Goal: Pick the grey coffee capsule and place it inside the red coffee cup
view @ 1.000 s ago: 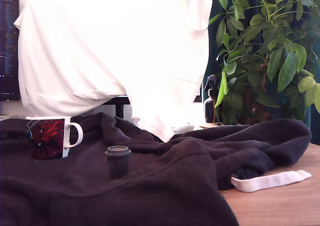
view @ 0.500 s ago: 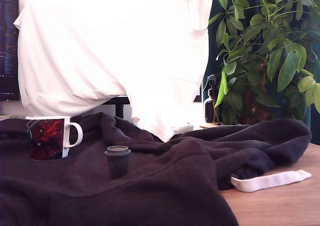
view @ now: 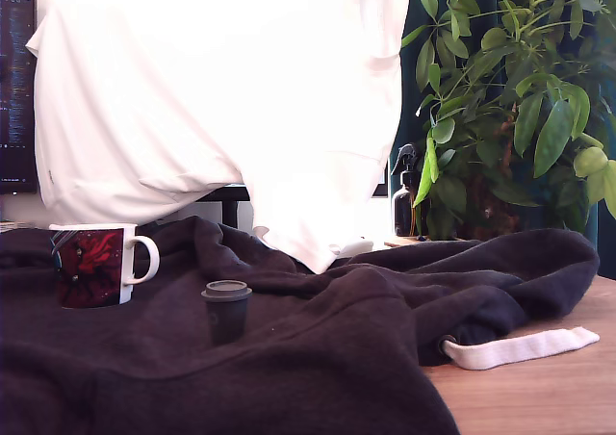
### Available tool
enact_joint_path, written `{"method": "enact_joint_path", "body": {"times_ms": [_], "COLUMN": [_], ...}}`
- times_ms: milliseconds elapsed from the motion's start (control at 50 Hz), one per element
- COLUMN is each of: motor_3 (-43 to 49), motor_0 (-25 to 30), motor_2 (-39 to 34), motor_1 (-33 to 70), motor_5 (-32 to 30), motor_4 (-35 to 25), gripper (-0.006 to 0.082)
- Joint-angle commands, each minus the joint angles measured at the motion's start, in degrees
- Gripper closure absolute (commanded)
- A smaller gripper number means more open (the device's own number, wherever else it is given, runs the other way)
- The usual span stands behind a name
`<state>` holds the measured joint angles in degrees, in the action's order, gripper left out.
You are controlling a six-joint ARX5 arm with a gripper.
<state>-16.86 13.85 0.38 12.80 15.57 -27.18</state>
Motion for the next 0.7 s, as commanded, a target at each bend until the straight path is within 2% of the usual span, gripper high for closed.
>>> {"method": "enact_joint_path", "body": {"times_ms": [0, 120, 160, 200, 300, 340, 520, 680], "motor_3": [-1.86, -6.45, -8.85, -11.45, -17.51, -18.43, -20.13, -22.73], "motor_0": [2.16, 6.01, 7.21, 8.33, 11.15, 12.13, 15.61, 16.66], "motor_2": [-1.86, -1.79, -1.75, -1.66, -1.01, -0.31, 3.96, 8.22], "motor_1": [4.35, 12.00, 14.71, 17.57, 24.39, 27.02, 39.17, 50.71], "motor_5": [-0.83, -3.61, -5.31, -7.37, -12.59, -14.10, -20.00, -21.44], "motor_4": [-0.15, 0.98, 1.46, 1.55, 2.73, 3.13, 5.57, 6.27], "gripper": [0.0778, 0.0773, 0.0736, 0.0637, 0.0300, 0.0222, 0.0206, 0.0206]}}
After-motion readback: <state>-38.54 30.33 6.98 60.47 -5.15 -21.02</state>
